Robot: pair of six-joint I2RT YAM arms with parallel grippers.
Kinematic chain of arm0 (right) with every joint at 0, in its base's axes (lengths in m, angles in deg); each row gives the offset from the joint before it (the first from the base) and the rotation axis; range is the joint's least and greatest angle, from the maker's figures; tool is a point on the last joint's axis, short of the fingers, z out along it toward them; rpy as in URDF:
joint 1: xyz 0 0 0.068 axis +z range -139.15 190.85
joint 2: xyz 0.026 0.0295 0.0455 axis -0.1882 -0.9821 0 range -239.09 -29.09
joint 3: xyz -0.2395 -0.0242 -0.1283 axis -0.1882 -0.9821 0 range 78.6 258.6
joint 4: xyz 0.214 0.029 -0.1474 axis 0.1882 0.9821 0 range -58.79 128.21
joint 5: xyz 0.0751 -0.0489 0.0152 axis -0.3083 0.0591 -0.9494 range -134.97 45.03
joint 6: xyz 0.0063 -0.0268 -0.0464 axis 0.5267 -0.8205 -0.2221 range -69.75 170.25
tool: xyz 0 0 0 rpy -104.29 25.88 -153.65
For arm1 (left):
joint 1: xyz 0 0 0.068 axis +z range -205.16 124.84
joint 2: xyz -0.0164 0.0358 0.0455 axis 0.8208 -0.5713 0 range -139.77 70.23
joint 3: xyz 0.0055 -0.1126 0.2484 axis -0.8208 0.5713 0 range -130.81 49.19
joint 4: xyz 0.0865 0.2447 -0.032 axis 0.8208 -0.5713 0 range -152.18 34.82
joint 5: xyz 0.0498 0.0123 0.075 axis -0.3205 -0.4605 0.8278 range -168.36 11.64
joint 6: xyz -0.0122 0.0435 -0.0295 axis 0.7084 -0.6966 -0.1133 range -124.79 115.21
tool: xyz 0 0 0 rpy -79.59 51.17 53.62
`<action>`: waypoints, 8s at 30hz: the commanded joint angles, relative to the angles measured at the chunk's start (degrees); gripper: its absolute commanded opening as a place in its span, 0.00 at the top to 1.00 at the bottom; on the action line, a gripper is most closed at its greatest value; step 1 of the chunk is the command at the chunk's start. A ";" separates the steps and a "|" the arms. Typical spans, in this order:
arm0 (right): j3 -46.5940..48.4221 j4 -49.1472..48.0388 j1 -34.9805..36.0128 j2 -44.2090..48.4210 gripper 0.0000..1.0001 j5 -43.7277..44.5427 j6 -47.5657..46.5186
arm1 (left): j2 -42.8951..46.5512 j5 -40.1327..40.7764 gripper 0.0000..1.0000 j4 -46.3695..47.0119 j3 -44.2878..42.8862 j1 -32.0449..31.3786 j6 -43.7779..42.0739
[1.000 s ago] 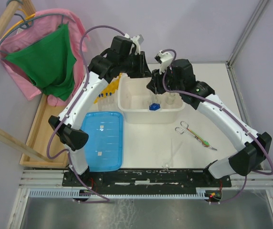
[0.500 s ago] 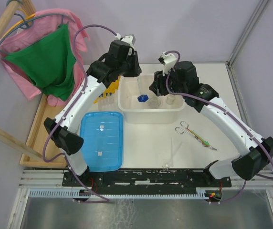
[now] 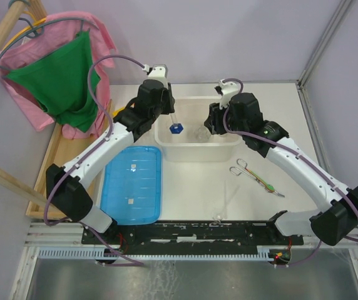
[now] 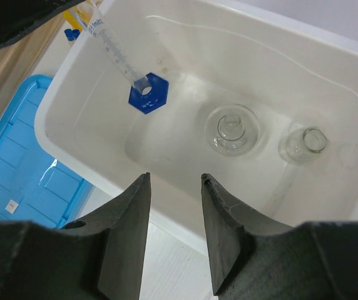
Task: Organize the chemistry lab equipment
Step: Place the chemistry item in the storage box, then move the chemistry item to the center of the board, then pick up the chemistry item at the center of the board.
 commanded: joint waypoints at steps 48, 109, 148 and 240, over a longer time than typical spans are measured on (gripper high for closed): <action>0.00 -3.11 -0.30 -3.61 0.54 0.63 -1.34 | -15.17 4.54 0.67 26.45 6.68 -1.31 -6.64; -8.59 30.78 -34.97 -17.63 0.53 -3.28 17.10 | -7.92 -18.26 0.44 -26.84 -36.33 10.37 8.42; -17.20 24.97 -39.30 -19.62 0.52 6.91 35.96 | -9.49 -20.03 0.44 -24.51 -29.50 10.45 4.26; 8.98 7.83 -25.86 -11.43 0.99 11.00 -5.84 | -11.79 -22.02 0.46 -23.57 -26.27 10.55 4.84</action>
